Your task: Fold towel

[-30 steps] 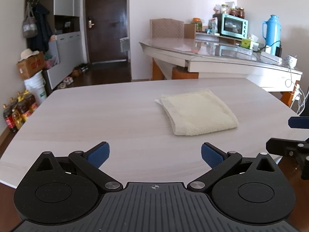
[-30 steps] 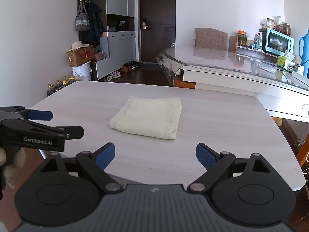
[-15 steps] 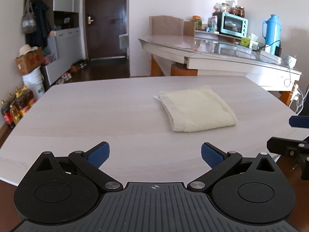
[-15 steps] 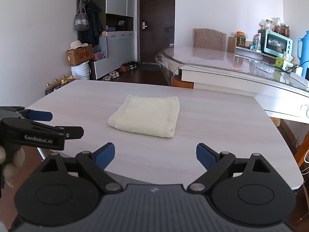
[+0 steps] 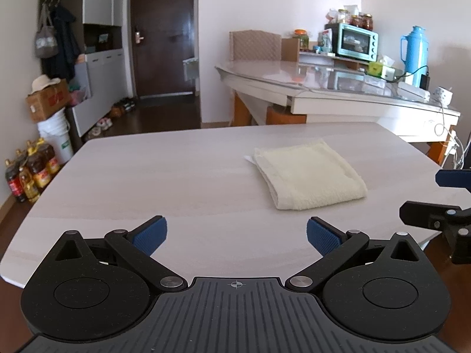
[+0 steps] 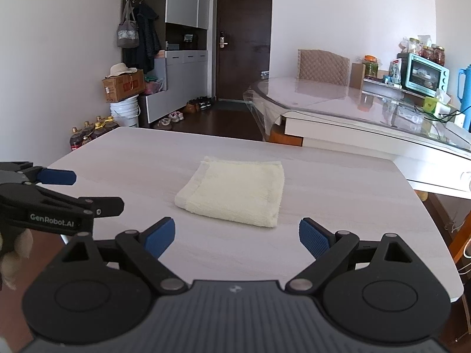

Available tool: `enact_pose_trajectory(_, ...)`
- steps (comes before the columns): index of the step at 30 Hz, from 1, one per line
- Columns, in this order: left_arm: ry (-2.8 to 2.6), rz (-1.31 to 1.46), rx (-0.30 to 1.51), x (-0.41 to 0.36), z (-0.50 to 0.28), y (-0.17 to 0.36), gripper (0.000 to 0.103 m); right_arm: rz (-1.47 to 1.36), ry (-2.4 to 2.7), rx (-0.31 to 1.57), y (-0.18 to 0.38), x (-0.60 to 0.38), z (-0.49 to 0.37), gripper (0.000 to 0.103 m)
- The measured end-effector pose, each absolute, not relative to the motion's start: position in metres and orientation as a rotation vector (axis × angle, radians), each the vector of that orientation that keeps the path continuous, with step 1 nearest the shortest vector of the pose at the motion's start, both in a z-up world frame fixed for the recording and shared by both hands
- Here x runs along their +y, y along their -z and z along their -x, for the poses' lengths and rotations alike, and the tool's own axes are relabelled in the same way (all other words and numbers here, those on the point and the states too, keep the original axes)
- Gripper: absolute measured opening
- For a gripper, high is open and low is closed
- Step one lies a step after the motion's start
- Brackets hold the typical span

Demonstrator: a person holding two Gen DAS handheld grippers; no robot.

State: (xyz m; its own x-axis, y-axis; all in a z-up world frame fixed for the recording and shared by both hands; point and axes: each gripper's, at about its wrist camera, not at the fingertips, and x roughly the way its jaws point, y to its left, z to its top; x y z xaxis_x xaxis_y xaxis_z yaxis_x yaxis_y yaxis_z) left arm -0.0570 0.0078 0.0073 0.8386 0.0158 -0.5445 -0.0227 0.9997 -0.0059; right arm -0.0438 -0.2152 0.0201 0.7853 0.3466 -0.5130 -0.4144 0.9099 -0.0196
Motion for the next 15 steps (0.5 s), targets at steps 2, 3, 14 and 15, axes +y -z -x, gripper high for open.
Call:
enact_pose_trajectory(2,-0.019,0.013,0.575,0.006,0.055,-0.008,0.103,0.135,-0.416,0.528,-0.02,-0.214,0.042,0.093)
enact_pose_trajectory(3,-0.019,0.012,0.575,0.004,0.054,-0.009,0.103,0.135,-0.419,0.532,-0.019,-0.215,0.041,0.093)
enact_pose_trajectory(14,0.036,-0.008,0.596,-0.013,0.035,-0.004,0.103,0.123,-0.379,0.541,-0.02,-0.229,0.03,0.093)
enact_pose_trajectory(15,0.039,-0.009,0.597,-0.014,0.033,-0.003,0.103,0.122,-0.376,0.541,-0.021,-0.229,0.028,0.093)
